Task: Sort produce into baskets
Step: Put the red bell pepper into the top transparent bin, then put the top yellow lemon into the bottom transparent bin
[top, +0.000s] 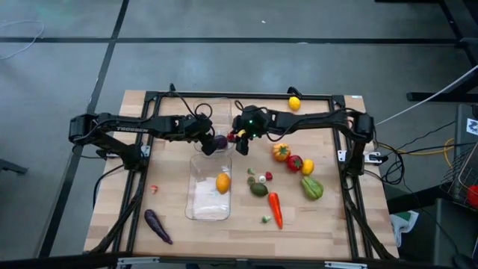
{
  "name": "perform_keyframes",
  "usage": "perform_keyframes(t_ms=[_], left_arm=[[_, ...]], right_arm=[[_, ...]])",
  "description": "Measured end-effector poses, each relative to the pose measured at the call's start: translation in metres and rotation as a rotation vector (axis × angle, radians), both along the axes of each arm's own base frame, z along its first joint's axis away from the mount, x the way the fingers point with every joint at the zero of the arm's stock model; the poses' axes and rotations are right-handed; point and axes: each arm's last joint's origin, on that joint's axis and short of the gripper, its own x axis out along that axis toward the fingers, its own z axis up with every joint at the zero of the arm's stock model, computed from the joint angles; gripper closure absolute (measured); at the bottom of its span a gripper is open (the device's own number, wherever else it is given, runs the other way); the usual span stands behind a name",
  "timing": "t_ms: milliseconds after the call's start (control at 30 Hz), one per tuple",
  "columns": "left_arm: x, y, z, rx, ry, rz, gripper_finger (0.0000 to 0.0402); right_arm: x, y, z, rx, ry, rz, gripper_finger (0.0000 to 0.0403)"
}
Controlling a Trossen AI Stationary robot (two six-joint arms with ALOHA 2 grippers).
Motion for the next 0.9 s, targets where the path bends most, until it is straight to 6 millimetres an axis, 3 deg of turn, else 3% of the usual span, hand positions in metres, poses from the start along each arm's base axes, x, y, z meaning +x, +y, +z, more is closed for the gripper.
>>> perform_keyframes(t_ms=[633,900], left_arm=[[0.0,0.0001,0.0,0.005,0.002,-0.001,0.0222],[0.0,0.0001,0.0,0.005,0.002,-0.001,0.0222]], right_arm=[[0.0018,-0.0016,-0.0066,-0.003,0.02,-0.047,0.0236],[0.0017,-0.0015,-0.0067,0.002,0.02,-0.047,0.0184]])
